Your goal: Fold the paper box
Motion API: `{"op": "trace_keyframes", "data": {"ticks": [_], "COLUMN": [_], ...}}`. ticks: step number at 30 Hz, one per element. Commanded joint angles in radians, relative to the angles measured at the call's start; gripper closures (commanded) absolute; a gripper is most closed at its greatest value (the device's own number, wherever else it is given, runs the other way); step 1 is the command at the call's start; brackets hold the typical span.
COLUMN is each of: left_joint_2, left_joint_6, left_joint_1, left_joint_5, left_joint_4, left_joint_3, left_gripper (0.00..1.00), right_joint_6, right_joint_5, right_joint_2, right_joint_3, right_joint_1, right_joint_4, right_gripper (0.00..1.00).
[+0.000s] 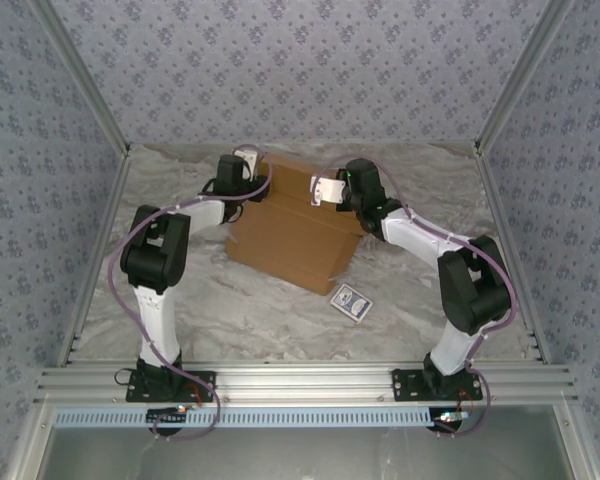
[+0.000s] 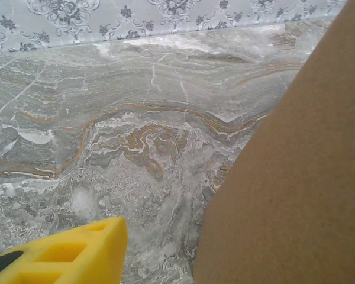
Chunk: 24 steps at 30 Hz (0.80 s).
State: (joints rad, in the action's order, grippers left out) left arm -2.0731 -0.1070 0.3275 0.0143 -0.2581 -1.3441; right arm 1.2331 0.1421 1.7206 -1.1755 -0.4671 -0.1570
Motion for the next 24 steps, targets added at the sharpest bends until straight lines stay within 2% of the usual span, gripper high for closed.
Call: {"op": "trace_keyframes", "data": {"ticks": [1, 16, 19, 24], "left_joint_2": [-0.03, -0.056, -0.052, -0.008], "left_joint_6": [-0.018, -0.056, -0.035, 0.014], "left_joint_1": [0.006, 0.024, 0.024, 0.0], "left_joint_5": [-0.131, -0.389, -0.337, -0.098], "left_joint_4": [-0.009, 0.102, 0.082, 0.012], "left_joint_3": [-0.034, -0.097, -0.091, -0.021], "left_gripper": [0.48, 0.52, 0.51, 0.45], "right_joint_6": [-0.002, -0.019, -0.022, -0.045], "right_joint_5": [-0.006, -0.014, -0.012, -0.022], "right_joint_2": [0.024, 0.029, 0.033, 0.03], "right_joint_3": [-0.009, -0.047, -0.051, -0.063], "right_joint_1": [0.002, -0.002, 0.001, 0.013], "right_joint_4": [0.117, 0.136, 0.142, 0.161], "right_gripper": [1.0, 1.0, 1.0, 1.0]}}
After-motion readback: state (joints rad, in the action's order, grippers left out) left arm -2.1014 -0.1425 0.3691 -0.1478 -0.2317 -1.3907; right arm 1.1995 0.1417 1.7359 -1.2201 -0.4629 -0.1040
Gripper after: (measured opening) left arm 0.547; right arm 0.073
